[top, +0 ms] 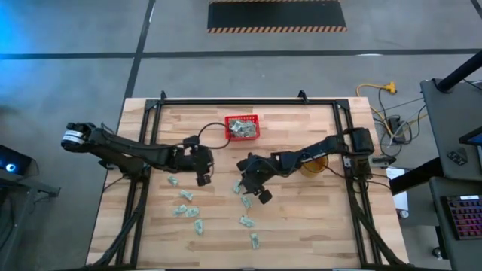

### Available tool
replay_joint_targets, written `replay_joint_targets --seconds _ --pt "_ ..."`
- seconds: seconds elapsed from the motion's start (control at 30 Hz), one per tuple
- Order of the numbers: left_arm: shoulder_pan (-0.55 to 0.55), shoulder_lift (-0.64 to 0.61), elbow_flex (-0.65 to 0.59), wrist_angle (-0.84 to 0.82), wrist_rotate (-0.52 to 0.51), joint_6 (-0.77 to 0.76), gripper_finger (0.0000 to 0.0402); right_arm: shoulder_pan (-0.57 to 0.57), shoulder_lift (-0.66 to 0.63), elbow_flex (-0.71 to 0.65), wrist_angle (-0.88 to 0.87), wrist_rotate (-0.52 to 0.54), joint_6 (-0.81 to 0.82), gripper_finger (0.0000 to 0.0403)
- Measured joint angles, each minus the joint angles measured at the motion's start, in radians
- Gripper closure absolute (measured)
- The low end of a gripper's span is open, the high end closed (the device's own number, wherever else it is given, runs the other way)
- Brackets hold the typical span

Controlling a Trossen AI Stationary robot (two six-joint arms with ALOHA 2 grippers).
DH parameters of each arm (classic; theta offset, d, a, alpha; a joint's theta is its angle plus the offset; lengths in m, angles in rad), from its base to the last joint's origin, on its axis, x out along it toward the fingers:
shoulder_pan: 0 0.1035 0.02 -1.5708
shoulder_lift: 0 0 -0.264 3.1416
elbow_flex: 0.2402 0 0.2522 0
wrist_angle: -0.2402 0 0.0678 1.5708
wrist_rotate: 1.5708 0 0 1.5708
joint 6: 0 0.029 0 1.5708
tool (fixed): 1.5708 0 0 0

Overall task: Pick and place Stevia / Truvia into bins
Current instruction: Put the white stevia packet into the red bin

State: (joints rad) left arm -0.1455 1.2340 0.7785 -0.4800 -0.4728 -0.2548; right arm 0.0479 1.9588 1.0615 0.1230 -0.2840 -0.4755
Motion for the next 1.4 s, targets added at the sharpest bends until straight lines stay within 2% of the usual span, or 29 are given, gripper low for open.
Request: replay_joint_targets --seconds 0.17,0.37,0.6,0.77,1.13,1.4 --pt "-0.013 0.01 -0.004 -0.048 0.01 -0.068 0.0251 -0.001 0.055 0.062 -0.051 0.08 0.008 0.0237" --pt "-0.02 0.022 0.001 -0.022 0.019 -0.08 0.0251 -0.006 0.114 0.143 -0.17 0.081 0.019 0.0235" --pt "-0.024 0.022 0.0 -0.033 0.022 -0.08 0.0251 -0.011 0.126 0.161 -0.189 0.076 0.041 0.0248" --pt "-0.025 0.022 0.0 -0.034 0.022 -0.08 0.0251 -0.011 0.125 0.161 -0.199 0.077 0.042 0.0273" --pt "-0.026 0.022 0.0 -0.034 0.022 -0.079 0.0251 -0.01 0.107 0.158 -0.228 0.082 0.027 0.036" --pt "-0.026 0.022 0.0 -0.033 0.023 -0.078 0.0251 -0.01 0.056 0.156 -0.301 0.103 0.026 0.0387"
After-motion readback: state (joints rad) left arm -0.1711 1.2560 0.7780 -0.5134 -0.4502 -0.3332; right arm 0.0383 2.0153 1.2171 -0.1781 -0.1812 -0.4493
